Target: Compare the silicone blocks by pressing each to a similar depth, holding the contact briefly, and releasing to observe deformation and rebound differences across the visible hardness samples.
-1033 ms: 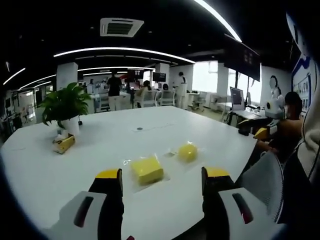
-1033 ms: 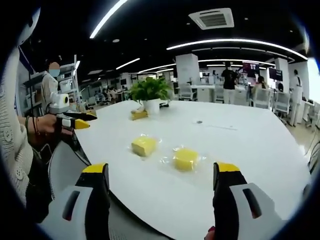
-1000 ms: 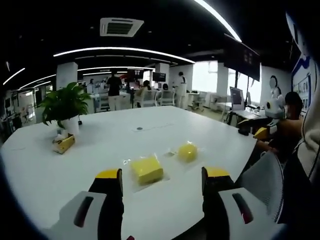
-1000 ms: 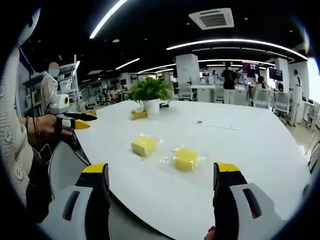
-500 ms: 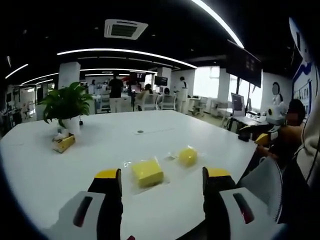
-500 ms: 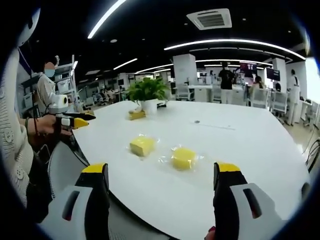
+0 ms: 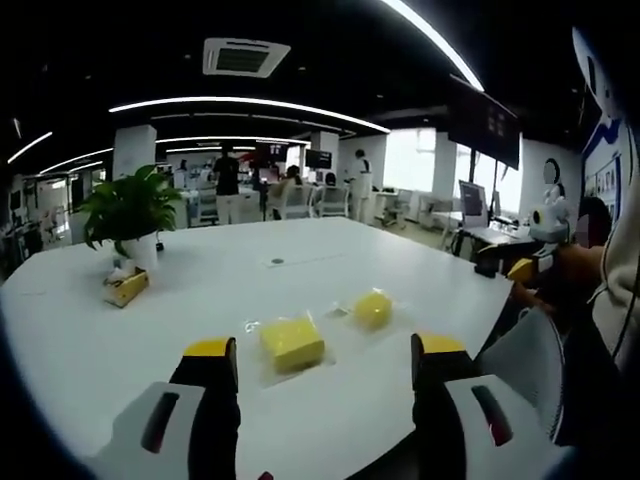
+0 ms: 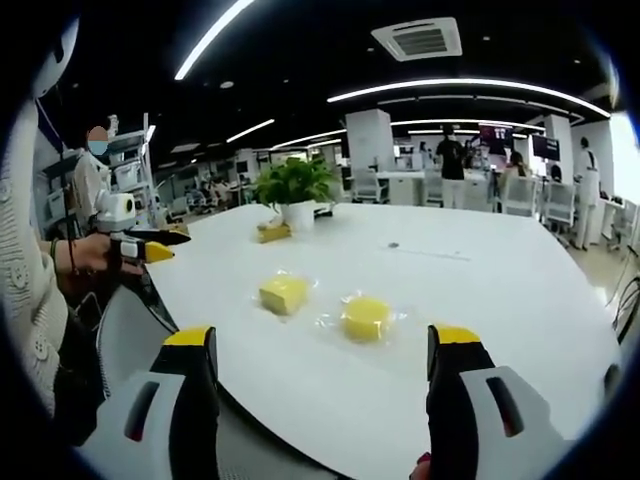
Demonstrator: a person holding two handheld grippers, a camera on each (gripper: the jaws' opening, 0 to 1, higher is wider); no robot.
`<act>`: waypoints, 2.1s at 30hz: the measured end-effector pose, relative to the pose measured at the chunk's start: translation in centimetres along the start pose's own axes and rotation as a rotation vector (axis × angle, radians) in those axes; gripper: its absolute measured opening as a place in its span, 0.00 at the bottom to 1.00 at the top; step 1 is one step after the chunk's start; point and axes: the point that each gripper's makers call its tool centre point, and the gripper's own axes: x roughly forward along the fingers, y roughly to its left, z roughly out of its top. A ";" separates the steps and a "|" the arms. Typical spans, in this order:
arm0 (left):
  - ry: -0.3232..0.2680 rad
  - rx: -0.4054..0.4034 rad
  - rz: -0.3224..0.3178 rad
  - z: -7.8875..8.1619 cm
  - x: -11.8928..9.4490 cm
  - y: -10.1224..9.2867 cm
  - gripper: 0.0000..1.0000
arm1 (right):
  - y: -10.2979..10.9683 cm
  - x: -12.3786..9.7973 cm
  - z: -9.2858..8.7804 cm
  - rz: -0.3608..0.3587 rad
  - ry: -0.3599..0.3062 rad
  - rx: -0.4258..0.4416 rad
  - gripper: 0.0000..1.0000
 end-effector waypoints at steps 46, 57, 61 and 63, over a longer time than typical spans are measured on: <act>0.165 -0.426 -0.031 -5.4 12.3 8.4 0.65 | -1.7 3.8 -1.7 0.039 0.133 0.036 0.81; 0.158 -0.534 -0.031 -7.3 17.0 11.9 0.65 | -2.1 4.3 -2.5 0.040 0.183 0.046 0.81; 0.160 -0.596 -0.020 -8.8 18.2 13.1 0.65 | -2.5 4.2 -2.4 0.028 0.186 0.060 0.81; 0.140 -0.667 -0.013 -9.3 18.7 13.6 0.65 | -2.6 4.3 -2.4 0.027 0.188 0.064 0.81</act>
